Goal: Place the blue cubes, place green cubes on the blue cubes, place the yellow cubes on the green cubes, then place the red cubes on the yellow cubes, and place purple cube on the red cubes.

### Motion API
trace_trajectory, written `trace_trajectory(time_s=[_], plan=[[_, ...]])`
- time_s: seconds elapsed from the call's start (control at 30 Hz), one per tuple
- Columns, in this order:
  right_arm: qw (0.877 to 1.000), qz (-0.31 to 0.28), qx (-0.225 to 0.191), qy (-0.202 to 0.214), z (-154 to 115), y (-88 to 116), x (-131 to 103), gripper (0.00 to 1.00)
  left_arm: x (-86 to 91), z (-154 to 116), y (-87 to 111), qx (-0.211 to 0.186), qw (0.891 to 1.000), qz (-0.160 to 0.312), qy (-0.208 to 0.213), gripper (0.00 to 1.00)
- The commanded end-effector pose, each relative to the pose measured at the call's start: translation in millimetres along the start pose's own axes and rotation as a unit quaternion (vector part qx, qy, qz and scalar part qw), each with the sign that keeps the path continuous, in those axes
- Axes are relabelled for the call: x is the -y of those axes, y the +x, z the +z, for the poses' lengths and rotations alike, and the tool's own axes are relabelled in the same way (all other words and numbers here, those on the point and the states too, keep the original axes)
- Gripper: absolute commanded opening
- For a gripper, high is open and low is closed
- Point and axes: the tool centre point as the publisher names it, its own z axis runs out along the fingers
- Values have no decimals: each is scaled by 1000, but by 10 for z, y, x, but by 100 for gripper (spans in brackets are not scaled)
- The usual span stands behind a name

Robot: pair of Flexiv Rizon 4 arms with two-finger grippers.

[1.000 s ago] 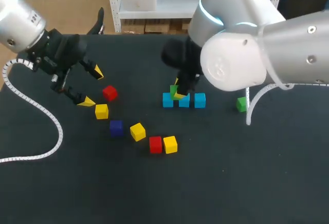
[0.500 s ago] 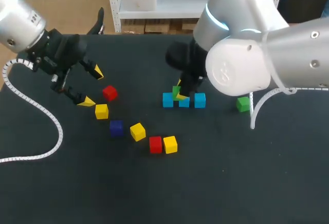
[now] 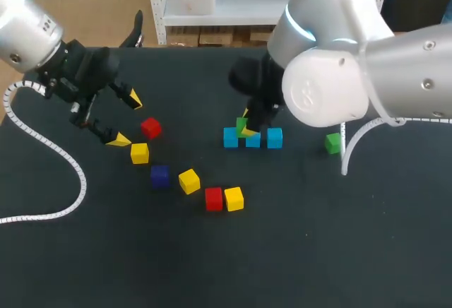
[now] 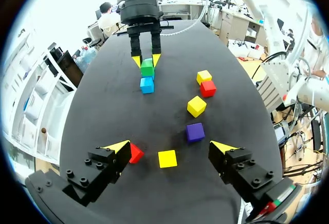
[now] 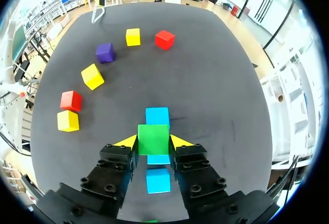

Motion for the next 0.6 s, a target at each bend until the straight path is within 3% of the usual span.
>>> trace_trajectory(time_s=[0.03, 0.6], plan=[[1000, -1, -1, -4, 8, -7, 54, 0, 8, -1, 13, 2, 1000, 2, -1, 100], [1000, -12, -5, -10, 34, -44, 90, 0, 8, -1, 13, 2, 1000, 2, -1, 100]])
